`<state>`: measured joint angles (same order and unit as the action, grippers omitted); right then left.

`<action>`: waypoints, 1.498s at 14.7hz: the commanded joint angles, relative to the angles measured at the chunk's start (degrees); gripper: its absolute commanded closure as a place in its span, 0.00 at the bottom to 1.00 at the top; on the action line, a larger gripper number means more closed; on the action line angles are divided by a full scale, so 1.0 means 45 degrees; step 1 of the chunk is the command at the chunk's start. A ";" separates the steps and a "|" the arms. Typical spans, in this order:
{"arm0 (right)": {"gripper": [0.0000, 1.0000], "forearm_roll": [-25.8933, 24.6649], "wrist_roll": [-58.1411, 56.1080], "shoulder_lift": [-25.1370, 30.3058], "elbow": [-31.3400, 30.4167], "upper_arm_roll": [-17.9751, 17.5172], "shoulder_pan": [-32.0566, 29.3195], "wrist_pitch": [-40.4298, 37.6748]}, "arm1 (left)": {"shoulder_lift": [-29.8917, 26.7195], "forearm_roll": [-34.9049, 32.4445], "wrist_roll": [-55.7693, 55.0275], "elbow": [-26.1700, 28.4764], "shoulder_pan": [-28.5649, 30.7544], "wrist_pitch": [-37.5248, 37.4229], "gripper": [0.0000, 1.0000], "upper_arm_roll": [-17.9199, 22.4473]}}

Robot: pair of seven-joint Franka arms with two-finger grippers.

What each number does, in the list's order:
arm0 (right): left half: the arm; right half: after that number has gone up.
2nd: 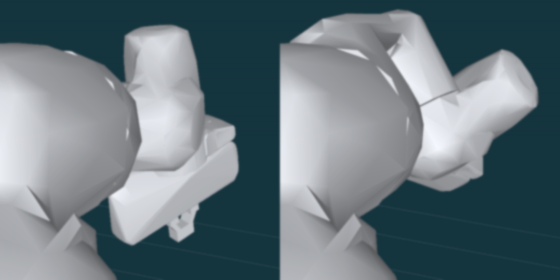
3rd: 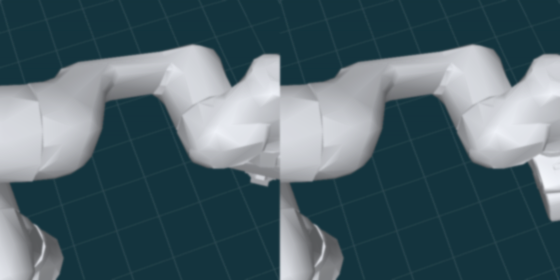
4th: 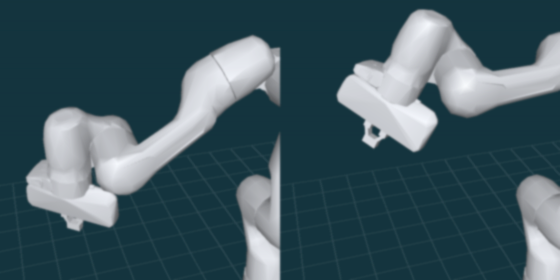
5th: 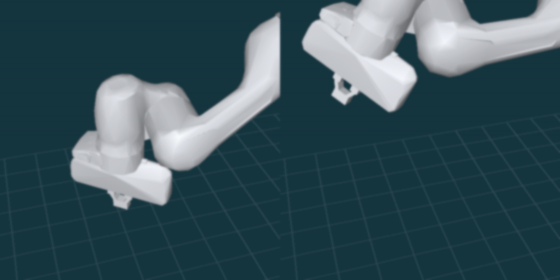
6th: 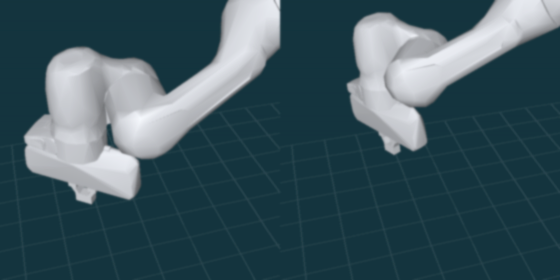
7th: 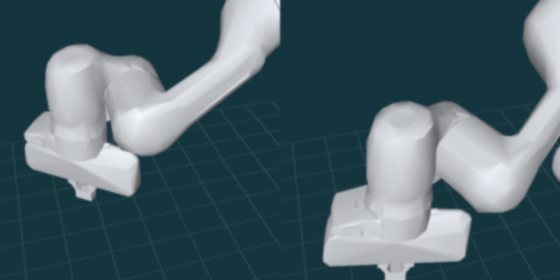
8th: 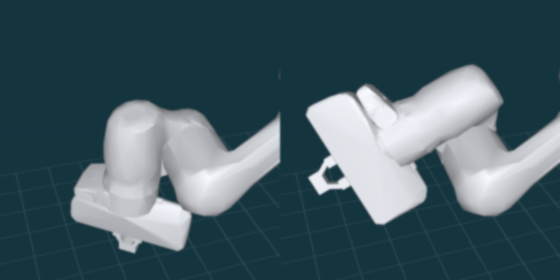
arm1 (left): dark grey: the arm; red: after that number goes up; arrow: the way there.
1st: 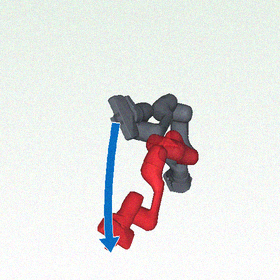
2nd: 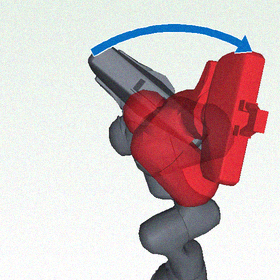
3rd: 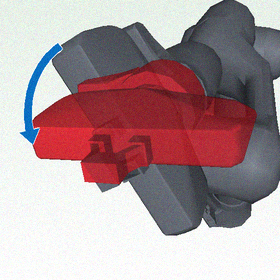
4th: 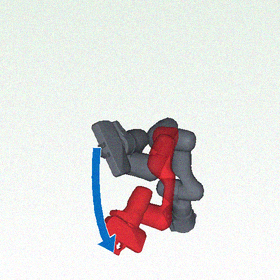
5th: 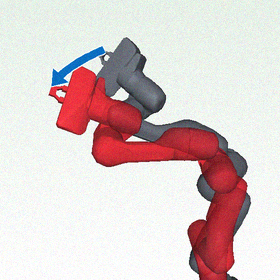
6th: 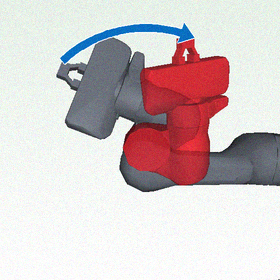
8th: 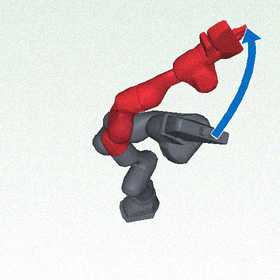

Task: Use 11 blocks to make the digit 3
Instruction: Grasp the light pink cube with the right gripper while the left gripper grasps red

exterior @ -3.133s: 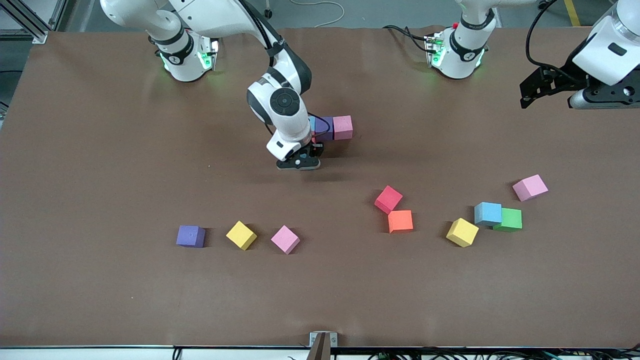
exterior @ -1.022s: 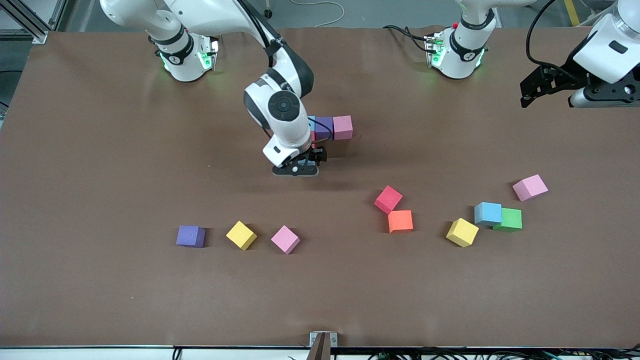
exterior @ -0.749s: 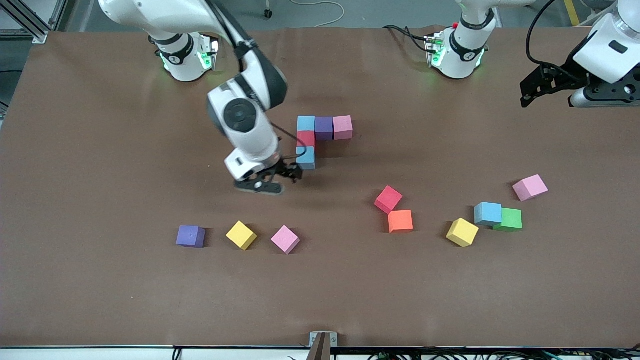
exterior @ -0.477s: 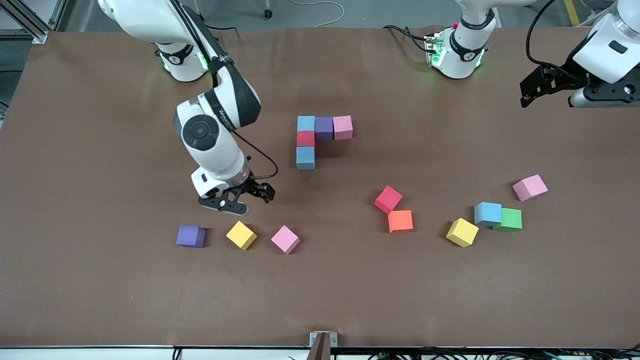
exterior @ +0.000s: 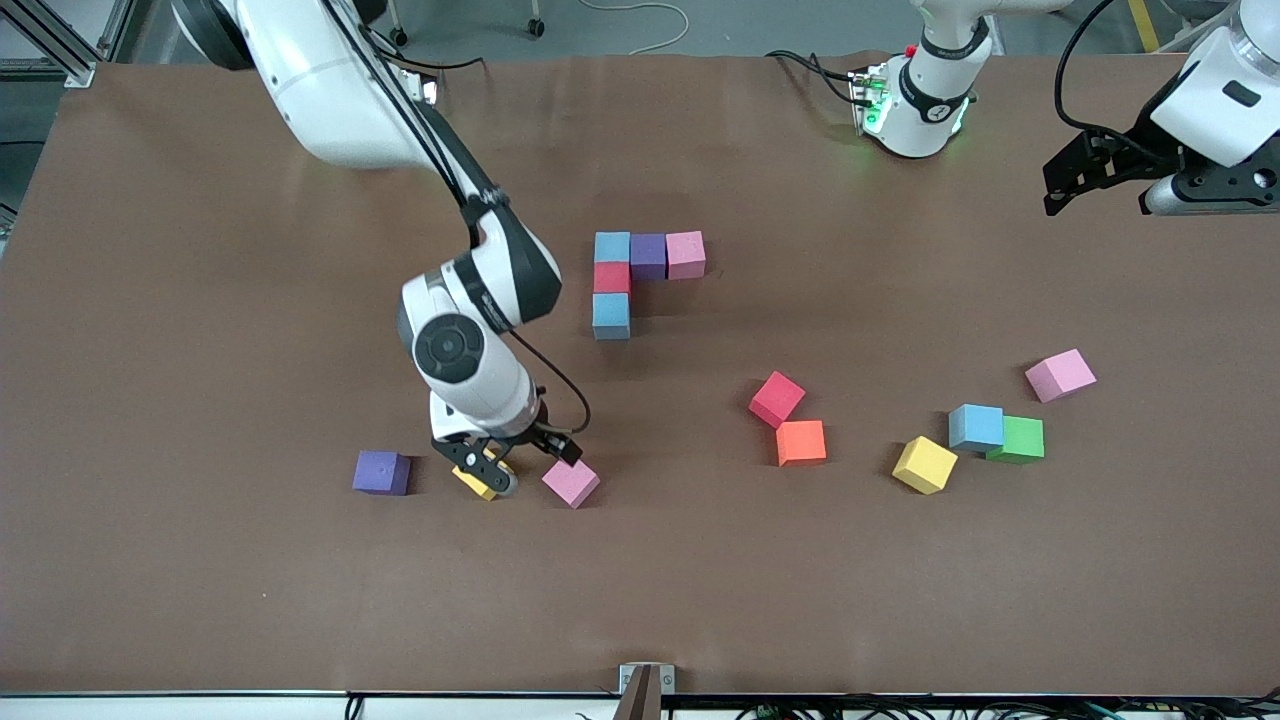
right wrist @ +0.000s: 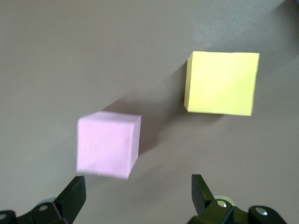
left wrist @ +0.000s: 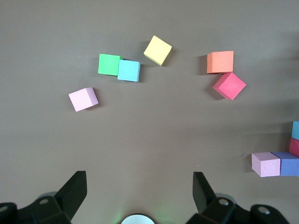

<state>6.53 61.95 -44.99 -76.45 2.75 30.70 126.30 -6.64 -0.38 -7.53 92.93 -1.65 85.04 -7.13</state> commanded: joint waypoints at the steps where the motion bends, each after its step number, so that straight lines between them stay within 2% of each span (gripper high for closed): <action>1: 0.00 0.0034 0.1036 -0.0997 0.1556 0.0131 -0.0124 -0.0564 | 0.0128 -0.0189 0.0325 -0.0104 0.0035 0.0027 0.00 0.0002; 6: 0.00 0.0092 0.1018 -0.2169 0.3881 0.0111 -0.0163 -0.1815 | 0.0984 -0.0189 0.0092 -0.0065 -0.0023 0.0825 0.00 -0.0018; 10: 0.00 0.0092 0.1076 -0.2638 0.4331 0.0111 -0.0066 -0.1641 | 0.2780 -0.0073 -0.0512 -0.0065 -0.0296 0.2094 0.00 -0.0174; 13: 0.00 0.0092 0.1407 -0.3496 0.5364 0.0189 0.0032 -0.1581 | 0.4264 -0.0188 -0.1761 -0.0143 -0.0958 0.3324 0.00 -0.0253; 15: 0.00 0.0073 0.1428 -0.3733 0.5446 0.0189 0.0052 -0.1290 | 0.5202 -0.0092 -0.3104 -0.0124 -0.1233 0.4358 0.00 -0.0311; 20: 0.00 0.0053 0.1408 -0.3909 0.5426 0.0209 0.0130 -0.1424 | 0.7312 -0.0033 -0.8280 -0.0065 -0.2151 0.6372 0.00 -0.0370; 22: 0.07 0.0014 0.1389 -0.3909 0.5426 0.0228 0.0149 -0.1794 | 0.8054 -0.0033 -1.0347 -0.0065 -0.2580 0.7016 0.00 -0.0370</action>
<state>6.53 67.29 -61.76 -53.94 3.52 31.11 120.18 26.77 -0.37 -46.13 93.62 -11.83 114.55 -8.82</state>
